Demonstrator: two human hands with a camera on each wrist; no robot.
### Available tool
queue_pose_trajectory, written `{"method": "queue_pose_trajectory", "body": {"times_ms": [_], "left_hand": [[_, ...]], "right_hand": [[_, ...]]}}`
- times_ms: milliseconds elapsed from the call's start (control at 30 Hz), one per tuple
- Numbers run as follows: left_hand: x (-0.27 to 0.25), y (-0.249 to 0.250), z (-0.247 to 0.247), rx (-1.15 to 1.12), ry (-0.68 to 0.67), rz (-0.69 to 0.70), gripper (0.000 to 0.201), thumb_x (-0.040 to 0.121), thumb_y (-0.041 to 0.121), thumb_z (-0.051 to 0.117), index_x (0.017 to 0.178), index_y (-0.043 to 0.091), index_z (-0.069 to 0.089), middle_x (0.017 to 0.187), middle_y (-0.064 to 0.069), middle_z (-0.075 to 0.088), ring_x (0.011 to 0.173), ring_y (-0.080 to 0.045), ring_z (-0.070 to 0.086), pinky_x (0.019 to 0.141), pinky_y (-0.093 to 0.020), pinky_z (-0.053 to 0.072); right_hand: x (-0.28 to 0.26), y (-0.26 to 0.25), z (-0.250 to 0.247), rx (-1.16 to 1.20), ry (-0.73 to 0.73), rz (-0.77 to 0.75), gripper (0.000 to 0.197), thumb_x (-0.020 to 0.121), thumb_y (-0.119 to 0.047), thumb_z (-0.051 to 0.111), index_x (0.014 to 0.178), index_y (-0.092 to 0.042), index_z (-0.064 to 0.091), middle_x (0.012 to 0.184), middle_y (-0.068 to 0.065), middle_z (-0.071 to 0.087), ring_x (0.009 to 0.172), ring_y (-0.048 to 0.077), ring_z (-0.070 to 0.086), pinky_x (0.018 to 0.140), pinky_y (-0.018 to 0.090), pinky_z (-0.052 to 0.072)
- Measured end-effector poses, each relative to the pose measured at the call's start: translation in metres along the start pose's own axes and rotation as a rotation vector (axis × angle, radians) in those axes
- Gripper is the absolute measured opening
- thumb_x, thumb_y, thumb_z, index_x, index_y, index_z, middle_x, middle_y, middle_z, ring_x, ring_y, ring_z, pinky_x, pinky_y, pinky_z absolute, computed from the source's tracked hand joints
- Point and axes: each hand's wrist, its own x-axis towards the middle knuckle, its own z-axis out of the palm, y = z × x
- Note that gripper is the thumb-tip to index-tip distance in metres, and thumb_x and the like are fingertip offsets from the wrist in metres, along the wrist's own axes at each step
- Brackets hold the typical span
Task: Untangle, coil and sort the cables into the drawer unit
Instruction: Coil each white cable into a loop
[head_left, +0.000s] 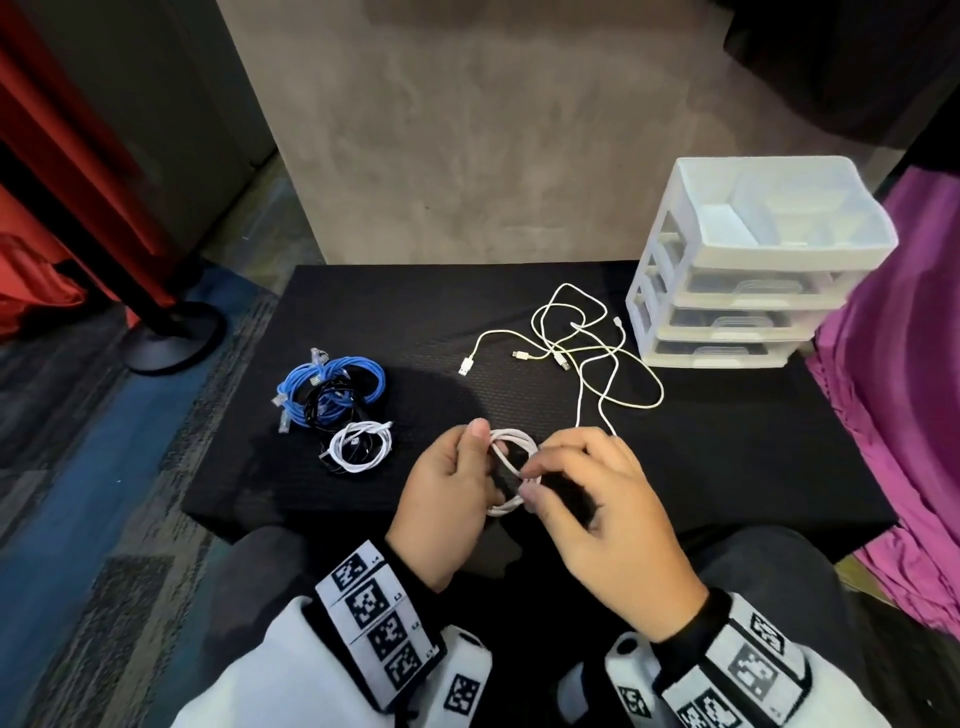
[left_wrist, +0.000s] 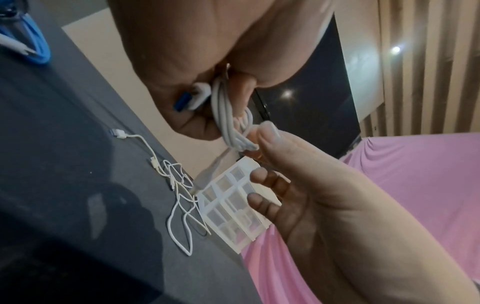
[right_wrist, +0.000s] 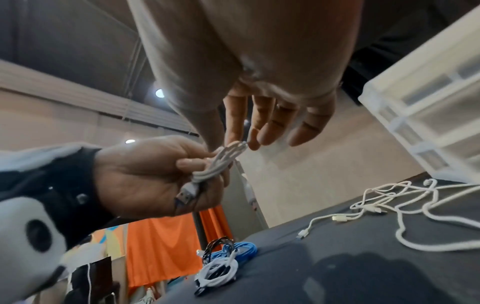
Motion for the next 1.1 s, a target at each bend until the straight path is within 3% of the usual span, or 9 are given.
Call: {"method": "queue_pose_trajectory", "body": {"times_ms": [67,167,267,367,500,633,833,967,1100], "left_hand": [[0.000,-0.001,0.002,0.019,-0.008,0.018,0.041,0.107,0.041,0.046,0.081,0.013,0.061,0.058,0.002,0.051,0.049,-0.008,0.045,0.062,-0.040,0.043],[-0.003,-0.005,0.004,0.208,-0.043,0.158,0.042,0.104,0.044,0.045,0.078,0.013,0.057,0.064,0.001,0.056,0.060,-0.011,0.053,0.063,-0.047,0.050],[0.002,-0.012,-0.005,0.566,-0.055,0.377,0.040,0.103,0.047,0.038,0.080,0.020,0.055,0.068,0.008,0.058,0.064,-0.009,0.054,0.065,-0.031,0.044],[0.006,-0.013,-0.014,0.742,-0.128,0.454,0.041,0.105,0.048,0.036,0.085,0.019,0.057,0.072,0.008,0.058,0.068,-0.009,0.055,0.065,-0.027,0.041],[0.004,-0.007,-0.016,0.479,-0.282,0.238,0.037,0.102,0.047,0.044,0.080,0.022,0.060,0.063,0.012,0.056,0.055,-0.005,0.051,0.059,-0.026,0.043],[-0.003,0.002,-0.007,0.011,-0.367,-0.014,0.037,0.102,0.044,0.052,0.092,0.010,0.065,0.063,0.005,0.042,0.049,-0.008,0.037,0.061,-0.029,0.040],[-0.004,0.003,0.000,-0.088,-0.279,0.035,0.034,0.107,0.033,0.048,0.094,0.004,0.061,0.069,-0.015,0.039,0.048,-0.010,0.030,0.053,-0.020,0.040],[-0.004,-0.003,0.003,-0.026,-0.293,0.124,0.030,0.103,0.033,0.053,0.099,0.007,0.068,0.066,-0.009,0.052,0.054,-0.012,0.045,0.066,-0.031,0.050],[-0.001,-0.011,0.005,0.088,-0.210,0.219,0.025,0.098,0.041,0.061,0.104,0.020,0.074,0.090,-0.018,0.063,0.061,-0.016,0.060,0.070,-0.029,0.050]], "right_hand": [[-0.002,0.003,0.004,-0.086,-0.031,0.011,0.022,0.088,-0.033,0.081,0.110,-0.032,0.076,0.111,-0.022,0.059,0.107,0.007,0.057,0.096,0.017,0.042],[-0.001,0.004,0.014,0.057,-0.006,0.177,0.011,0.085,-0.022,0.085,0.092,-0.031,0.080,0.100,-0.015,0.062,0.100,0.009,0.060,0.093,0.024,0.047],[0.004,0.000,0.005,0.474,-0.006,0.384,0.010,0.089,-0.012,0.081,0.081,-0.018,0.080,0.099,0.001,0.066,0.096,0.019,0.065,0.094,0.032,0.049],[0.010,-0.003,-0.010,0.509,-0.052,0.403,0.014,0.095,-0.016,0.074,0.081,-0.017,0.077,0.090,0.004,0.065,0.078,0.018,0.061,0.086,0.032,0.050],[0.019,0.012,-0.020,0.013,-0.025,0.182,0.010,0.093,-0.022,0.077,0.089,-0.031,0.080,0.089,-0.010,0.064,0.081,0.012,0.063,0.079,0.018,0.048],[0.015,0.019,-0.012,0.116,0.042,0.231,0.014,0.096,-0.018,0.073,0.097,-0.028,0.083,0.094,-0.016,0.075,0.095,0.006,0.071,0.092,0.027,0.054],[0.003,-0.005,0.003,0.825,-0.036,0.552,0.022,0.093,-0.022,0.072,0.113,-0.018,0.080,0.112,0.015,0.078,0.110,0.027,0.073,0.106,0.043,0.054],[0.002,-0.004,0.003,0.913,0.023,0.614,0.017,0.092,-0.008,0.074,0.108,-0.008,0.078,0.107,0.038,0.069,0.103,0.056,0.069,0.102,0.059,0.055],[0.003,0.001,0.003,0.893,0.076,0.644,0.012,0.094,-0.012,0.074,0.103,-0.006,0.078,0.094,0.035,0.067,0.088,0.046,0.065,0.096,0.065,0.052]]}}
